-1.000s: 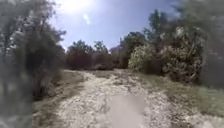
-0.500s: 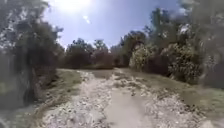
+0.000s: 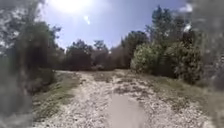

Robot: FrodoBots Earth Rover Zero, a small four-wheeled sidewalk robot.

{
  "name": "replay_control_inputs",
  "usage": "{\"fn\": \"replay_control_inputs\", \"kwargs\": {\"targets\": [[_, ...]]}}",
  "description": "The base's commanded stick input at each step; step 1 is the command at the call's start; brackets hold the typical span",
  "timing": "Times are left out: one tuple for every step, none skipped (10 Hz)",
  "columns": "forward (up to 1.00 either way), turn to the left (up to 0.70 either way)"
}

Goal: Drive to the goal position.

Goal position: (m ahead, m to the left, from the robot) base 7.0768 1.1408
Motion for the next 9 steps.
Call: {"fn": "replay_control_inputs", "kwargs": {"targets": [[0.70,0.00],[0.70,0.00],[0.70,0.00],[0.70,0.00],[0.70,0.00],[0.70,0.00],[0.70,0.00],[0.70,0.00],[0.70,0.00]]}}
